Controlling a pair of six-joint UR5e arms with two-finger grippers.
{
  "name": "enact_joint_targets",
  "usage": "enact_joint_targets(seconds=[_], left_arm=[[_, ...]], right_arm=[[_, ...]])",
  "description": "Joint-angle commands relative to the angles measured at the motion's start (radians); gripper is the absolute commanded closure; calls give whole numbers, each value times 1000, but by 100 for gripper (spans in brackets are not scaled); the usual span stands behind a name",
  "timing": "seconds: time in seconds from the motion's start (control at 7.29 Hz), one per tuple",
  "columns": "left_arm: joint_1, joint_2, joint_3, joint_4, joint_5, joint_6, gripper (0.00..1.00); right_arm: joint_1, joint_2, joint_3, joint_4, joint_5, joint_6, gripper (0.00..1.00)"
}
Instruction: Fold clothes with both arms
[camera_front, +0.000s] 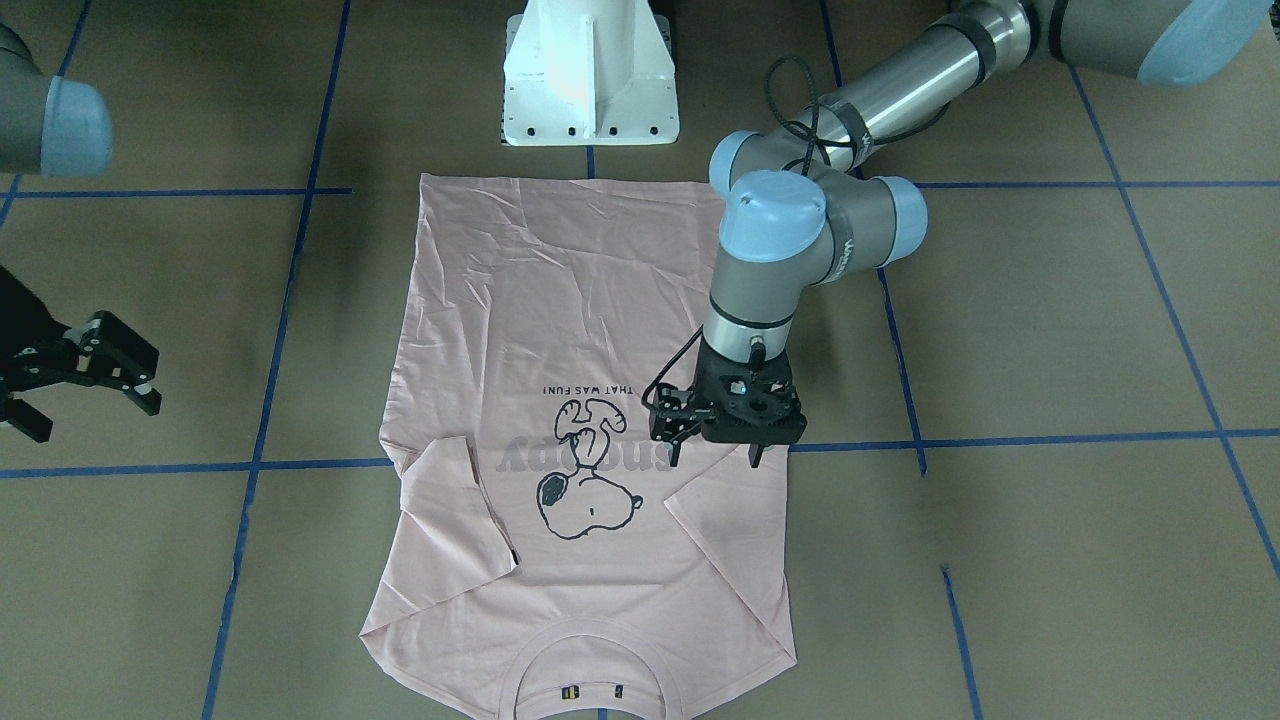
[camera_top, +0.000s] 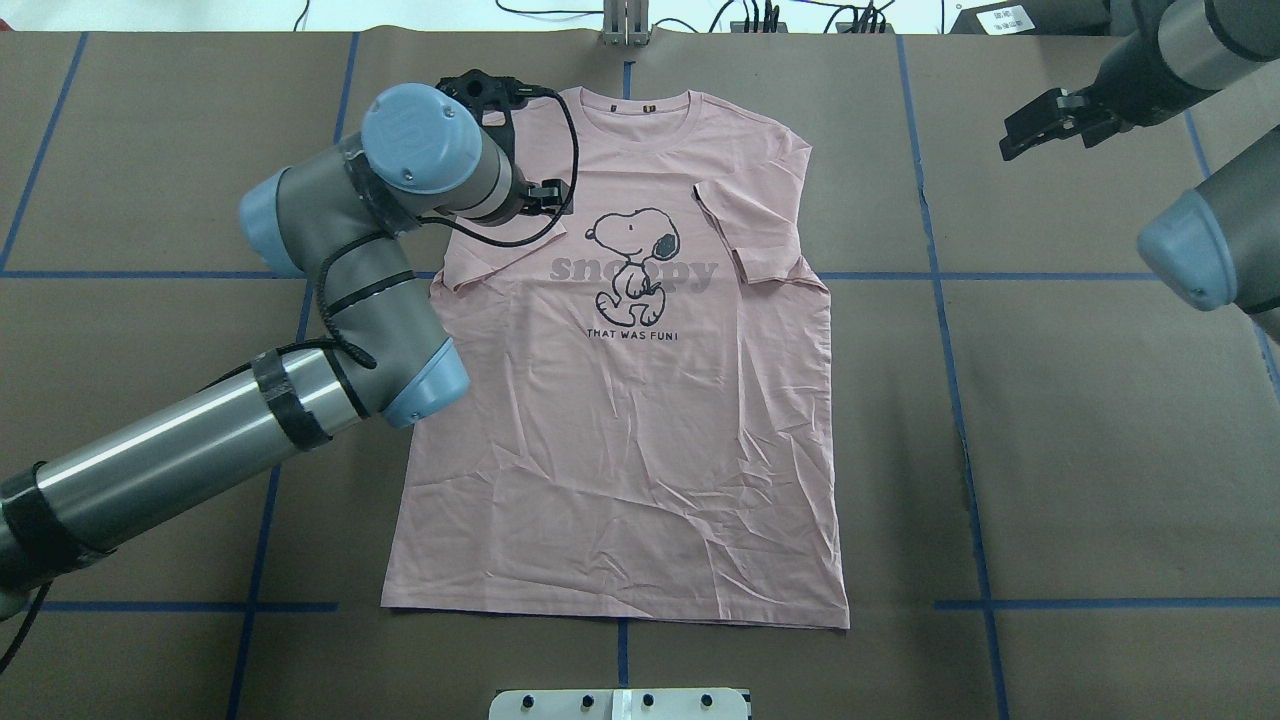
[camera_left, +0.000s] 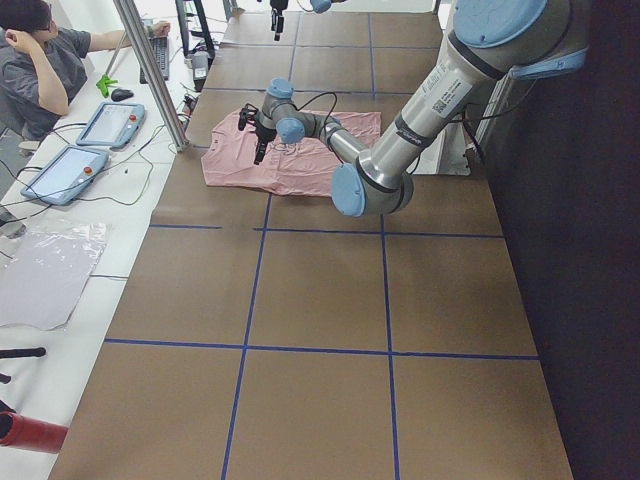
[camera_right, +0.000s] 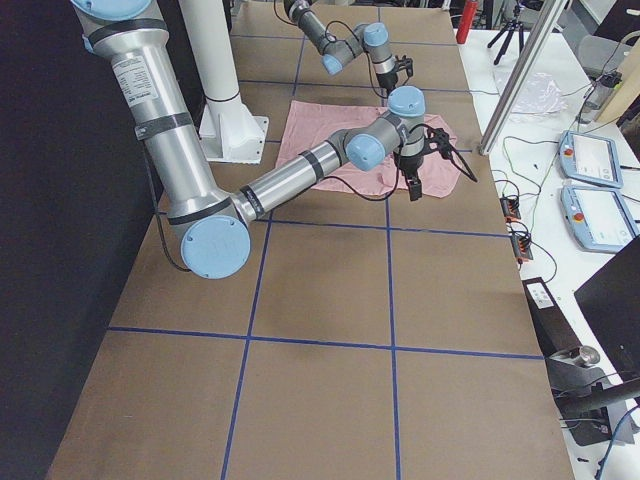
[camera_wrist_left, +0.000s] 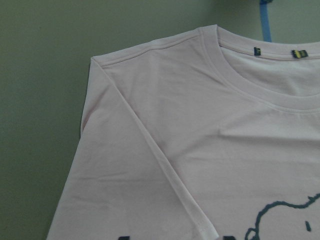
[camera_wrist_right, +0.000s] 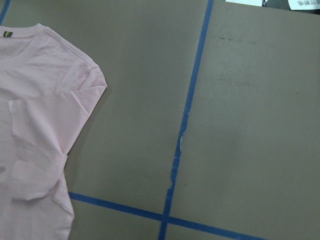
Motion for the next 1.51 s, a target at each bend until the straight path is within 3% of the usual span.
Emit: enact_joint_targets(seconds=[0.0, 0.14, 0.41, 0.82, 0.96, 1.1, 1.37], left_arm=[[6, 182, -273, 1, -37, 5, 0], [44, 275, -390, -7, -35, -12, 0], [177, 364, -533, -8, -21, -111, 0], [410, 561, -691, -8, 96, -307, 0], [476, 594, -690, -8, 173, -355, 8], [503, 633, -679, -8, 180, -403, 26], [509, 671, -659, -8, 181, -406, 38]], right_arm=[[-150, -72, 198, -5, -56, 299, 0], [-280, -133, 308, -7, -176, 432, 0], [-531, -230, 445, -10, -373, 635, 0], [-923, -344, 547, -12, -716, 887, 0], [-992, -350, 548, -12, -769, 938, 0], [-1023, -350, 548, -10, -812, 950, 0], [-1024, -349, 547, -10, -814, 951, 0]])
